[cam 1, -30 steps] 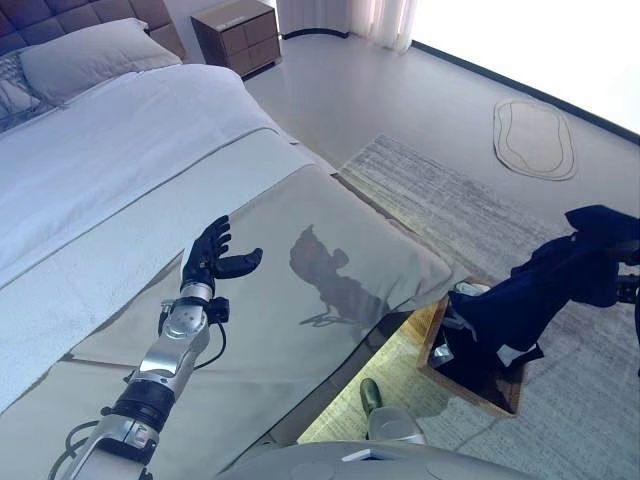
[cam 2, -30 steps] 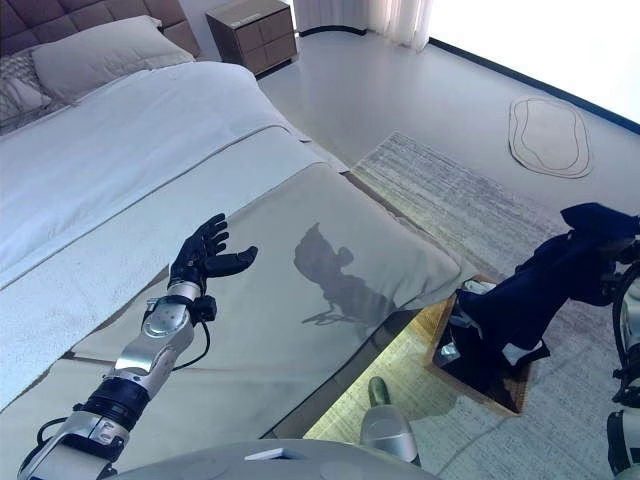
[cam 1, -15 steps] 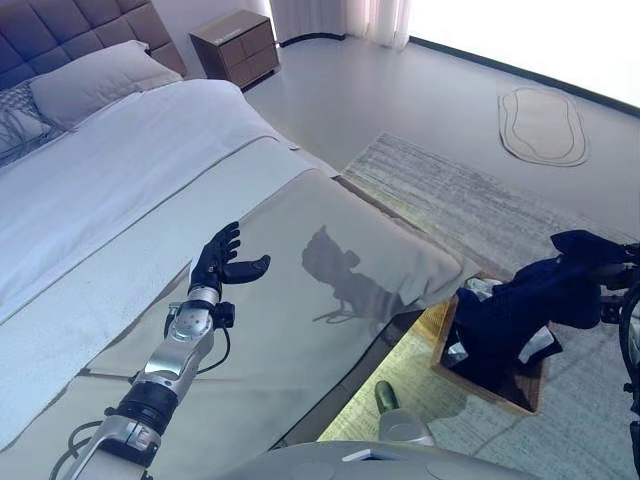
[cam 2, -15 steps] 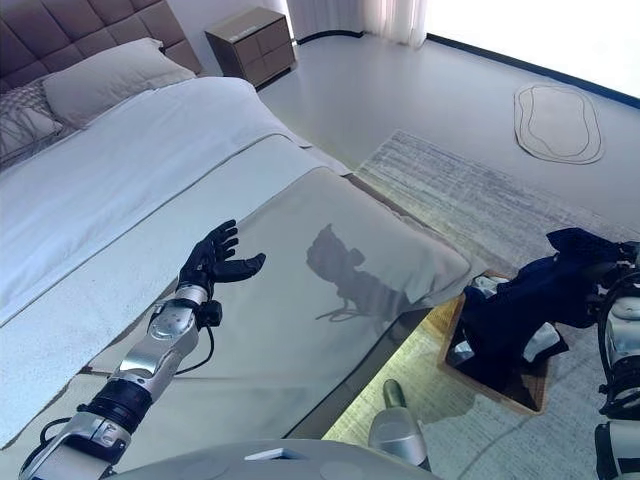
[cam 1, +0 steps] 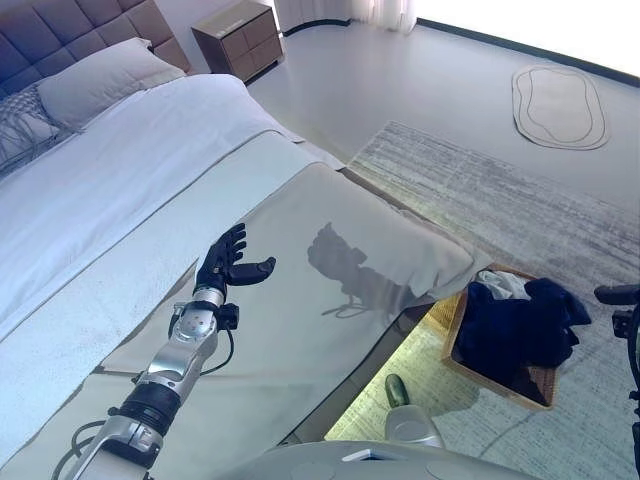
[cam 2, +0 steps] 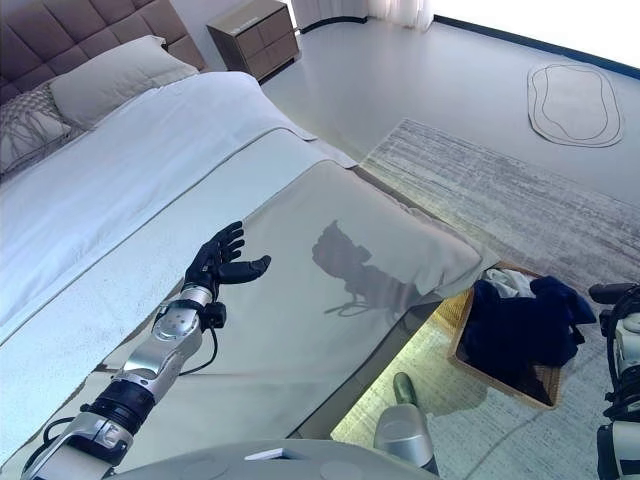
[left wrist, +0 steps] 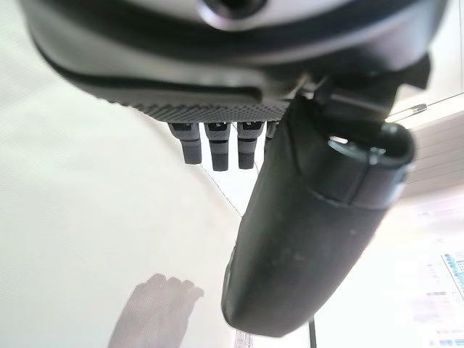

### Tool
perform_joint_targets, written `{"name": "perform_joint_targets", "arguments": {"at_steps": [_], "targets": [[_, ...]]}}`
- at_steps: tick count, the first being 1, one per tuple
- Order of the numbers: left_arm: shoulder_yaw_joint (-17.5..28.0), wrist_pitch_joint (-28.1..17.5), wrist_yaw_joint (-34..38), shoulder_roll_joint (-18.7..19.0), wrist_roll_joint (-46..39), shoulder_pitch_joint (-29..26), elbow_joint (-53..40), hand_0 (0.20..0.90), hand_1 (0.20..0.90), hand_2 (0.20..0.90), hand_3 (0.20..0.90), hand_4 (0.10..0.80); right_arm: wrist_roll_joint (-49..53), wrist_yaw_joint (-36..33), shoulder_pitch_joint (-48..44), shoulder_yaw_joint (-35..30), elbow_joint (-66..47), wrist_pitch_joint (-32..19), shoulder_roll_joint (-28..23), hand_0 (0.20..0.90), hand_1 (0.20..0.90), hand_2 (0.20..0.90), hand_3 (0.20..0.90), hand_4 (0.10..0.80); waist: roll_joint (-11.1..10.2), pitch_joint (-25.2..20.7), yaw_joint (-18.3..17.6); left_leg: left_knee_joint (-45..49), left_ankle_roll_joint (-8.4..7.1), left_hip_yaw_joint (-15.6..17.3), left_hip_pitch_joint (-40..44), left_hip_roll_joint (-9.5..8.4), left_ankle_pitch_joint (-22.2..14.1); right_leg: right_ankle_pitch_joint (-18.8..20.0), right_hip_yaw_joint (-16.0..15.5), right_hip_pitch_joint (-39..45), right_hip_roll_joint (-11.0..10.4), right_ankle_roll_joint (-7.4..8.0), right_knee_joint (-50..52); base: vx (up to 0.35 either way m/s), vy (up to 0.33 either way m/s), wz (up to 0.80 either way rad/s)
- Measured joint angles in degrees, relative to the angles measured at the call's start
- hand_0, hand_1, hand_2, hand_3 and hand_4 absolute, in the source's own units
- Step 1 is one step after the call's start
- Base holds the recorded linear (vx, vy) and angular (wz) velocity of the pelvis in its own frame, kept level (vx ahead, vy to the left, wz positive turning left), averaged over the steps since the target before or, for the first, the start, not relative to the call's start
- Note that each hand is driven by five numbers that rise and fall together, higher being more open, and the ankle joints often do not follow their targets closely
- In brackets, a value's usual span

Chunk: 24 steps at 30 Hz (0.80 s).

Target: Pick up the clothes from the bed and place them into the basket

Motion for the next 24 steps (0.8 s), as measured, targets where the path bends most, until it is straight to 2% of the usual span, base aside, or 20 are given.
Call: {"name": "perform_joint_targets", "arguments": {"at_steps": [9,13,18,24], "targets": [[0.00,0.00,-0.05,-0.91,0.00,0.00,-0.02,0.900,0.900,0.900,0.900,0.800,0.03,-0.12,-0.04,0.00,-0.31,-0.46,0.04,0.900,0.900,0.900,0.900,0.800,-0.03,0.02,0.26,0.00,0.00,-0.02,0.04,0.02,0.00,0.16,-0.02,0.11,0.02,-0.22,0.01,0.000,0.000,0.00],[0.03,-0.01,-0.06,-1.31,0.01,0.02,-0.02,0.900,0.900,0.900,0.900,0.800,0.16,-0.25,-0.03,0.03,-4.33,-1.23,1.92,0.900,0.900,0.900,0.900,0.800,-0.28,0.19,0.18,0.00,0.01,-0.04,0.50,0.10,0.01,0.16,-0.09,0.62,0.09,-0.23,0.01,0.005,0.008,0.00],[0.10,-0.06,-0.09,-3.08,0.01,0.11,0.32,0.900,0.900,0.900,0.900,0.800,1.01,-1.69,0.17,0.97,-12.25,-3.30,6.98,0.900,0.900,0.900,0.900,0.800,-0.55,0.38,0.87,-0.02,0.01,-0.23,1.13,0.15,0.00,0.16,-0.40,1.31,0.10,-0.23,0.01,0.007,0.009,0.01],[0.10,-0.34,-0.92,-7.11,0.25,1.65,2.61,0.900,0.900,0.900,0.900,0.800,-1.18,-4.98,3.09,6.10,-20.11,-6.54,16.91,0.900,0.900,0.900,0.900,0.800,-1.02,0.68,3.44,-0.01,-0.03,-1.85,1.29,0.35,0.05,0.16,-2.16,2.23,0.08,-0.23,0.02,-0.003,-0.004,0.13]]}}
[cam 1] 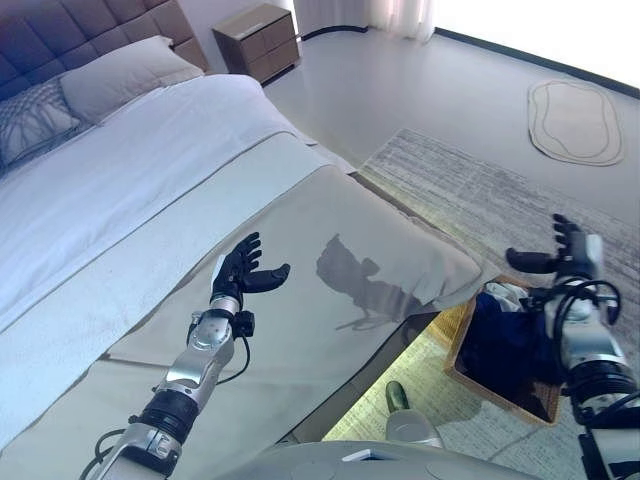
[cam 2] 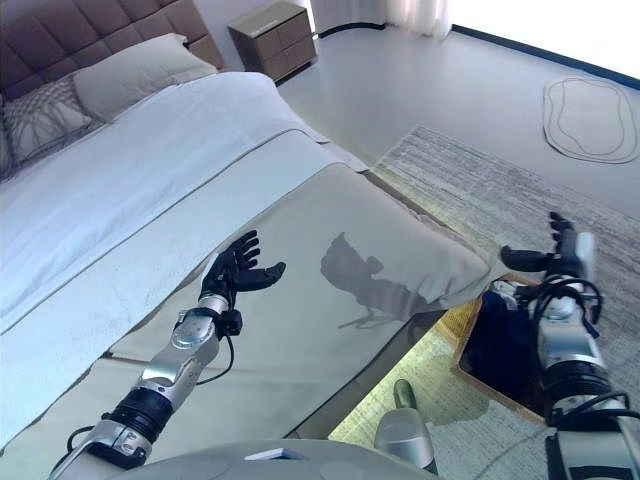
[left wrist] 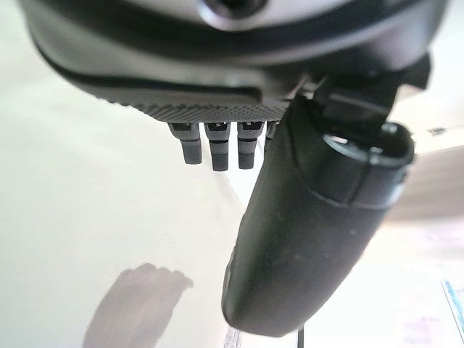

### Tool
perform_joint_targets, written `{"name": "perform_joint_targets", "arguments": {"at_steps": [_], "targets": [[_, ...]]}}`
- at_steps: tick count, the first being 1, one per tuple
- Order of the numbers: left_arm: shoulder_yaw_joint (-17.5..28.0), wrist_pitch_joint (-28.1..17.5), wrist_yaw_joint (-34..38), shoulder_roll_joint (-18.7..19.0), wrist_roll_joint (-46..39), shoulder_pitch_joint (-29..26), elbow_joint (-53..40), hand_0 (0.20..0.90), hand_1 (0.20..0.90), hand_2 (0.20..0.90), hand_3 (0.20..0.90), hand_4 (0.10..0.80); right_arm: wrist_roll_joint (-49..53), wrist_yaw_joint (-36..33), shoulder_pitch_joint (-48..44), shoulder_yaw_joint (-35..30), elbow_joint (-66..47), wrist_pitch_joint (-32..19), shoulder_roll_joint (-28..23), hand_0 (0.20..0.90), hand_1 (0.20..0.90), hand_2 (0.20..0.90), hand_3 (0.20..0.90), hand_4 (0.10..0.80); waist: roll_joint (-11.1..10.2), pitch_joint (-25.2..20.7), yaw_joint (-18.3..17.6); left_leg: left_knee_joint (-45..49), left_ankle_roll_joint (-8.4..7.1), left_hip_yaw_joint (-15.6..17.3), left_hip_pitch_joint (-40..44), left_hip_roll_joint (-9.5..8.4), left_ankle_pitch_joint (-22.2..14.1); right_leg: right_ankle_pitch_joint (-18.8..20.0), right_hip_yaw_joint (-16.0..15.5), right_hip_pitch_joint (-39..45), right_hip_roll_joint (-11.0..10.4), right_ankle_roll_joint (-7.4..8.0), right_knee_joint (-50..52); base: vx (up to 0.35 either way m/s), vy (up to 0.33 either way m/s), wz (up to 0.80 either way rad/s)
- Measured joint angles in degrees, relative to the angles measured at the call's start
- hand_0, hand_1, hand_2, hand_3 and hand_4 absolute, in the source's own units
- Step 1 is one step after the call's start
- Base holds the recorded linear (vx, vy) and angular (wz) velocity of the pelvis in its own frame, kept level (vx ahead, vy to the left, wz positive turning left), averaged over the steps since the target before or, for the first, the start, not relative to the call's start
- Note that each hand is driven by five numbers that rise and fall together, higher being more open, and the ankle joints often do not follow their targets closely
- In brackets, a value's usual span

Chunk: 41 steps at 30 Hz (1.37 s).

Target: Pick up the clothes from the bed and place them into the basket

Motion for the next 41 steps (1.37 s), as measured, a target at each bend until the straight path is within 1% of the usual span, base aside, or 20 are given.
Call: {"name": "perform_joint_targets", "arguments": {"at_steps": [1,4,6,9,12,16,19,21,23,27,30,31,36,37,41], "targets": [[0.03,-0.05,0.01,-0.29,0.28,0.21,0.37,0.900,0.900,0.900,0.900,0.800,-0.33,-0.41,0.35,0.55,-0.30,-0.10,0.79,0.900,0.900,0.900,0.900,0.800,-0.14,0.09,0.40,-0.01,0.00,-0.22,-0.05,0.02,0.00,0.00,-0.26,0.11,-0.03,0.00,0.01,0.003,0.017,0.19],[0.05,-0.95,-0.25,-0.87,1.95,2.67,1.55,0.900,0.900,0.900,0.900,0.800,-2.29,-2.01,2.81,3.76,-1.04,-0.63,5.32,0.900,0.900,0.900,0.900,0.800,-0.80,0.44,1.11,0.00,-0.05,-2.04,-0.07,0.03,0.12,-0.10,-1.93,0.91,-0.13,0.12,0.02,0.014,0.028,0.28],[0.15,-1.10,-0.37,-0.89,1.98,4.60,2.24,0.900,0.900,0.900,0.900,0.800,-2.87,-2.11,4.37,5.83,-1.04,-1.11,7.27,0.900,0.900,0.900,0.900,0.800,-1.15,0.35,2.41,-0.01,0.05,-2.86,-0.64,0.02,0.20,-0.12,-2.82,0.91,-0.35,0.14,0.22,0.032,0.036,0.22],[1.00,-1.13,-1.21,-0.93,2.01,7.18,3.11,0.900,0.900,0.900,0.900,0.800,-4.78,-1.94,6.39,8.28,-1.04,-1.39,9.07,0.900,0.900,0.900,0.900,0.800,-1.68,0.34,3.43,0.00,0.32,-4.57,-0.93,-0.03,0.57,-0.11,-4.67,1.61,-0.61,0.13,0.25,0.032,0.032,0.29],[2.52,-1.24,-2.11,-1.06,2.25,8.20,5.07,0.900,0.900,0.900,0.900,0.800,-6.10,-0.90,6.98,10.94,-1.05,-1.51,9.99,0.900,0.900,0.900,0.900,0.800,-2.65,0.02,4.48,0.01,0.37,-5.79,-0.97,-0.04,0.75,-0.19,-5.98,2.21,-0.78,0.21,0.15,0.041,0.022,0.23],[3.12,-1.27,-3.18,-1.04,2.48,9.73,5.44,0.900,0.900,0.900,0.900,0.800,-7.85,0.55,7.14,11.94,-1.06,-1.70,12.14,0.900,0.900,0.900,0.900,0.800,-4.12,-0.88,5.87,-0.03,0.37,-7.40,-1.08,-0.27,0.96,-0.71,-7.42,2.99,-1.18,0.51,-0.02,0.038,0.037,0.22],[3.34,-1.27,-4.74,-1.07,2.64,10.89,5.66,0.900,0.900,0.900,0.900,0.800,-8.45,1.82,8.05,12.88,-1.16,-2.07,14.05,0.900,0.900,0.900,0.900,0.800,-5.32,-1.64,6.61,-0.16,0.25,-9.12,-1.27,-0.37,1.20,-1.15,-8.89,3.78,-1.39,0.37,-0.02,0.043,0.040,0.27],[3.37,-1.27,-5.33,-1.12,3.39,11.28,6.12,0.900,0.900,0.900,0.900,0.800,-8.44,2.85,8.97,13.27,-1.80,-2.07,14.50,0.900,0.900,0.900,0.900,0.800,-5.63,-1.90,7.16,-0.17,0.21,-9.44,-1.28,-0.42,1.23,-1.26,-9.18,3.83,-1.48,0.41,-0.02,0.030,0.033,0.17],[3.68,-1.26,-5.97,-1.14,3.87,12.51,6.15,0.900,0.900,0.900,0.900,0.800,-8.43,4.26,10.46,13.71,-3.41,-2.14,14.58,0.900,0.900,0.900,0.900,0.800,-5.64,-2.23,7.05,-0.19,0.29,-10.24,-1.79,-0.65,1.38,-1.26,-10.14,3.87,-1.74,0.41,-0.01,0.027,0.018,0.17],[4.05,-1.07,-7.45,-1.59,4.27,14.19,6.21,0.900,0.900,0.900,0.900,0.800,-8.47,7.66,12.88,13.79,-3.49,-2.13,14.81,0.900,0.900,0.900,0.900,0.800,-5.59,-2.94,7.35,-0.02,0.39,-11.10,-2.02,-0.99,1.55,-1.26,-10.77,4.12,-2.11,0.41,-0.01,0.022,-0.006,0.12],[4.06,-0.72,-8.17,-1.67,4.78,14.48,6.22,0.900,0.900,0.900,0.900,0.800,-8.54,9.25,14.34,14.47,-3.46,-1.98,15.18,0.900,0.900,0.900,0.900,0.800,-5.70,-3.10,7.82,0.00,0.51,-11.84,-2.08,-1.01,1.75,-1.27,-11.78,4.49,-2.15,0.42,-0.01,-0.003,-0.028,0.12],[4.04,-0.36,-9.08,-1.69,5.40,14.37,6.24,0.900,0.900,0.900,0.900,0.800,-8.54,10.02,14.56,15.27,-3.32,-1.79,15.21,0.900,0.900,0.900,0.900,0.800,-5.69,-3.11,8.55,0.00,0.44,-12.05,-2.08,-0.97,1.88,-1.29,-12.00,4.55,-2.15,0.44,-0.02,0.000,-0.018,0.10],[3.97,1.46,-10.25,-1.73,6.49,14.35,6.48,0.900,0.900,0.900,0.900,0.800,-8.56,10.64,14.19,17.06,-2.99,-1.58,15.55,0.900,0.900,0.900,0.900,0.800,-5.60,-3.20,9.81,-0.16,0.36,-12.82,-2.16,-0.94,2.08,-1.52,-12.49,4.72,-2.18,0.31,-0.03,0.026,-0.030,0.09],[4.00,1.74,-10.65,-1.73,6.65,14.32,7.28,0.900,0.900,0.900,0.900,0.800,-8.57,10.86,14.06,17.14,-2.88,-1.22,15.86,0.900,0.900,0.900,0.900,0.800,-5.56,-3.29,9.96,-0.22,-0.08,-13.24,-2.26,-0.93,1.90,-1.63,-13.05,4.82,-2.29,0.20,-0.03,0.041,-0.034,0.12],[3.99,3.06,-12.25,-1.73,8.22,14.42,9.78,0.900,0.900,0.900,0.900,0.800,-8.54,11.08,14.01,17.66,-2.82,-0.60,16.17,0.900,0.900,0.900,0.900,0.800,-5.64,-3.43,10.03,-0.13,-0.15,-13.84,-2.68,-0.96,2.12,-1.54,-13.50,4.73,-2.24,0.33,-0.02,0.028,-0.013,0.10]]}}
